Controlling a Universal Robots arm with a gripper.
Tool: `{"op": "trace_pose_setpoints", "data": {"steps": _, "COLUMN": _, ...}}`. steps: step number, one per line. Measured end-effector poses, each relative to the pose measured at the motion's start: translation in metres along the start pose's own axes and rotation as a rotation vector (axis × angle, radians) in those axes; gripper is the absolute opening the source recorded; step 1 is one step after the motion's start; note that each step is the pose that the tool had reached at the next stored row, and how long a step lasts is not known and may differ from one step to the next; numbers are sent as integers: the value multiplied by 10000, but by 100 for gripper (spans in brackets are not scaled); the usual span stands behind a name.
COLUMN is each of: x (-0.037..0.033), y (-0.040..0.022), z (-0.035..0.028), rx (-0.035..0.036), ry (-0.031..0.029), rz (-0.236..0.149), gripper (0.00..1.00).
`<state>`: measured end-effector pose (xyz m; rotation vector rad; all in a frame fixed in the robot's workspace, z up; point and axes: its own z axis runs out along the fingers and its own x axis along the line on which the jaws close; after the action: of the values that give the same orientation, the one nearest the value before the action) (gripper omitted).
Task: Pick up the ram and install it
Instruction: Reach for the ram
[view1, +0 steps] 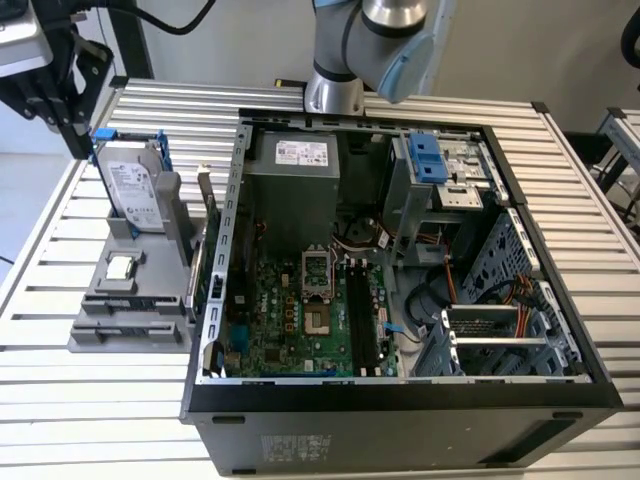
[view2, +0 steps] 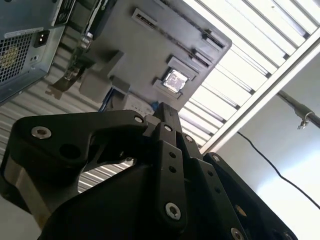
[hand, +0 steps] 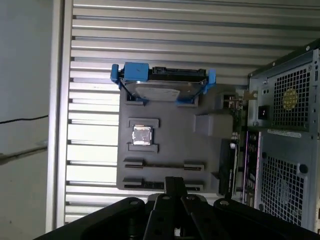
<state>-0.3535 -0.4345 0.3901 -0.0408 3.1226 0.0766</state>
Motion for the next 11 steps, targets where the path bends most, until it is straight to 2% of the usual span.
{"op": "trace_pose_setpoints", "data": {"steps": 11, "x": 18, "y": -304, "z": -11, "rx": 0, "ry": -2, "rz": 31, "gripper": 0}}
